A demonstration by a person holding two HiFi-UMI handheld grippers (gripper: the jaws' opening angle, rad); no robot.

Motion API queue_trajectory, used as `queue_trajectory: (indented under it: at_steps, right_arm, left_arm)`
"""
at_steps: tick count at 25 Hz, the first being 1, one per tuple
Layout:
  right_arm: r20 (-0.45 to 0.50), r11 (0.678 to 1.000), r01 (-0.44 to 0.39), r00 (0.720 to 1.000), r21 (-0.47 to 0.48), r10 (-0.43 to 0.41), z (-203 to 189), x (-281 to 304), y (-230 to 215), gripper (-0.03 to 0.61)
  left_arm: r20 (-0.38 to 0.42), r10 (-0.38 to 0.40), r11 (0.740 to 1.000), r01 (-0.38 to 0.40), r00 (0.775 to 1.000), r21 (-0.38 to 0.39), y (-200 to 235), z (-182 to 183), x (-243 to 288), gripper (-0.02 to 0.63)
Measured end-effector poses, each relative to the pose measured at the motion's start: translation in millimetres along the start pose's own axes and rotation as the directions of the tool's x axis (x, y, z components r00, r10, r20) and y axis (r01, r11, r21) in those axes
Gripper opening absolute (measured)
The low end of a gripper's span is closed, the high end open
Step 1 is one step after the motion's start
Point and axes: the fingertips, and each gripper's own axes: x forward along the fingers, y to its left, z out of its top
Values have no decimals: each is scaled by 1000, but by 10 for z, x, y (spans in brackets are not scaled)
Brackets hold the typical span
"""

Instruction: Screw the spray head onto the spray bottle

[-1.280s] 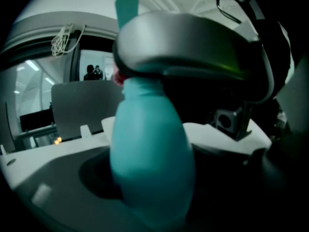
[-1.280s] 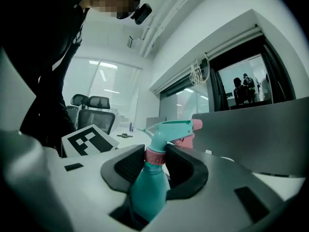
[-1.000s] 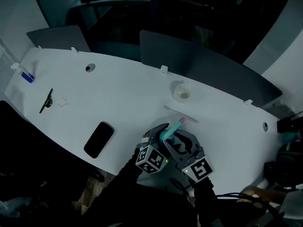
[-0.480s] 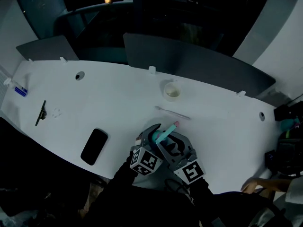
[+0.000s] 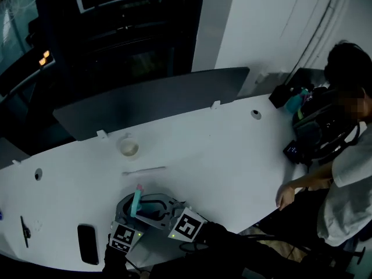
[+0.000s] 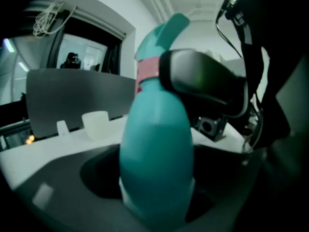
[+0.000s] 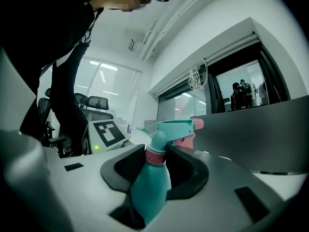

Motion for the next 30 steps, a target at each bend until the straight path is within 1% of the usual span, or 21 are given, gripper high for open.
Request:
queue_trajectory:
  at_steps: [2, 3, 4, 5, 7, 8, 9, 10, 11, 13, 14, 15, 17, 18, 19, 20, 22, 24, 25, 27, 30]
  right_arm:
    - [17, 1000, 23, 1000, -11, -23, 21, -53, -29, 133]
    - [24, 999, 34, 999, -19, -34, 31, -82, -39, 133]
    - [29, 998, 45, 999, -33, -44, 34, -111, -50, 133]
    - [30, 997, 54, 998, -50, -53, 32, -140, -65, 133]
    - [33, 995, 74, 997, -62, -72, 30, -198, -103, 133]
    - [41, 996, 86, 996, -39, -84, 39, -221, -120, 133]
    - [48, 995, 96, 994, -9, -96, 48, -238, -130, 133]
    - [48, 994, 104, 993, 16, -105, 52, -252, -131, 133]
    - [44, 993, 111, 993, 43, -113, 50, -267, -126, 133]
    - [21, 991, 102, 994, 83, -104, 20, -294, -90, 133]
    - [10, 993, 84, 996, 84, -85, 3, -293, -69, 133]
    - [5, 995, 63, 998, 78, -64, -2, -280, -56, 133]
    - [-1, 998, 25, 1000, 51, -25, 9, -252, -53, 133]
    - [-8, 999, 13, 1000, 33, -13, 14, -244, -56, 133]
    - [-17, 1000, 10, 1000, 19, -10, 12, -243, -60, 133]
    - [-26, 1000, 17, 1000, 12, -16, 7, -248, -64, 133]
    - [-35, 999, 45, 998, 9, -44, 8, -264, -61, 133]
    - [-58, 998, 66, 996, 2, -66, 14, -291, -43, 133]
    - [-85, 998, 67, 994, -10, -67, 11, -306, -37, 132]
    - [-155, 998, 58, 986, -39, -63, -3, -328, -34, 132]
    - [-263, 997, 43, 963, -57, -56, -31, -318, -44, 132]
  left_arm:
    - [15, 125, 991, -124, 992, -41, 45, 28, 25, 406]
    - [12, 198, 978, -197, 980, -68, 67, 34, 35, 406]
    - [2, 274, 957, -272, 962, -98, 88, 34, 49, 405]
    - [-11, 348, 929, -346, 938, -128, 110, 32, 66, 405]
    - [-37, 468, 865, -466, 883, -186, 140, 37, 98, 405]
    - [-43, 496, 845, -494, 867, -206, 138, 46, 109, 403]
    - [-38, 496, 843, -492, 867, -217, 123, 59, 119, 404]
    - [-24, 467, 861, -461, 884, -215, 96, 74, 129, 407]
    - [-4, 415, 892, -407, 910, -196, 55, 90, 136, 410]
    - [21, 273, 956, -269, 962, -115, -60, 83, 123, 413]
    - [16, 201, 977, -200, 979, -69, -109, 53, 105, 414]
    - [3, 137, 990, -137, 991, -30, -140, 22, 84, 414]
    - [-16, 50, 999, -50, 999, 15, -160, 12, 58, 402]
    - [-18, 41, 999, -41, 999, 22, -156, 27, 56, 397]
    - [-15, 58, 998, -58, 998, 20, -145, 42, 57, 397]
    - [-10, 95, 995, -95, 995, 9, -130, 51, 59, 396]
    - [-6, 192, 981, -193, 981, -22, -110, 55, 58, 394]
    - [-23, 252, 967, -253, 967, -35, -119, 46, 59, 394]
    - [-37, 258, 965, -259, 965, -31, -131, 44, 67, 394]
    - [-67, 240, 970, -242, 968, -16, -157, 46, 92, 394]
    - [-77, 205, 978, -206, 976, -17, -189, 48, 120, 394]
